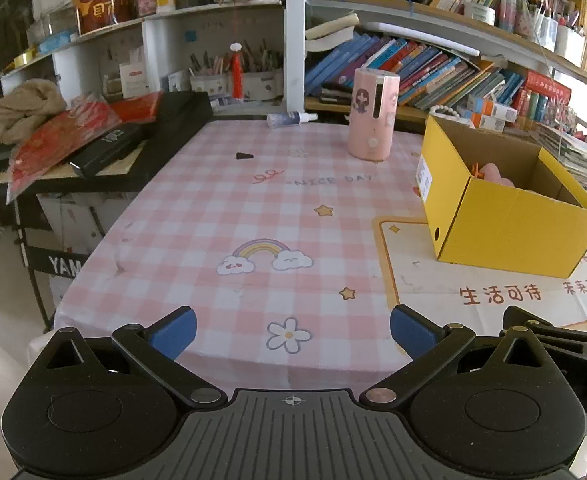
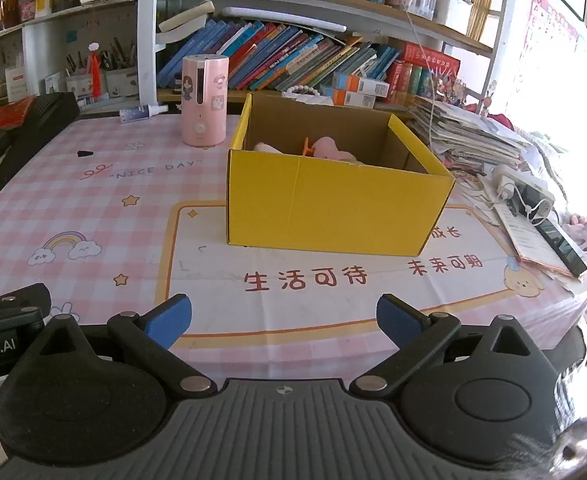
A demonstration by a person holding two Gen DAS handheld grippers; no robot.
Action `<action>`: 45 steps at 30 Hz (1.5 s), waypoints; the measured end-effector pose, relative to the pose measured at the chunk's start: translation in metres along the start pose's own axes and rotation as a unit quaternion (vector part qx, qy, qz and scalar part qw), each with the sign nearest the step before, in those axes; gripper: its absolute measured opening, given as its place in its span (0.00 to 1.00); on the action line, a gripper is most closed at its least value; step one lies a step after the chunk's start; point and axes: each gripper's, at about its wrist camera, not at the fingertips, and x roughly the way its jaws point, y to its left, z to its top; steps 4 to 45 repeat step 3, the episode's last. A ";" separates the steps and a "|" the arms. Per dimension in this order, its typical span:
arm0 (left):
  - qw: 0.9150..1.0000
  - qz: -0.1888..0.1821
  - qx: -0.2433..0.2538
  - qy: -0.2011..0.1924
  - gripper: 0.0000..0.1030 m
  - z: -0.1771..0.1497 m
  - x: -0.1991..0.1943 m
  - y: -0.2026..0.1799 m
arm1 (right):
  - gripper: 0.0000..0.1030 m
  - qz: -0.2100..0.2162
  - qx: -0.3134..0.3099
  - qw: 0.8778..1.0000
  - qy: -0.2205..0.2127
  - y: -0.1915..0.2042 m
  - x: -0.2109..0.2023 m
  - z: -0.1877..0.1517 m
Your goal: Organize objects
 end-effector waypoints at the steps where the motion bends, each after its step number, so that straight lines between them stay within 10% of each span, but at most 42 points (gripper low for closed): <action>1: 1.000 -0.004 -0.003 0.002 1.00 0.000 0.001 0.000 | 0.98 0.001 0.000 1.000 0.001 -0.001 0.001 0.001; 45: 1.000 -0.009 -0.010 0.004 1.00 0.002 0.005 0.001 | 0.99 0.005 0.001 1.000 0.003 -0.003 0.004 0.003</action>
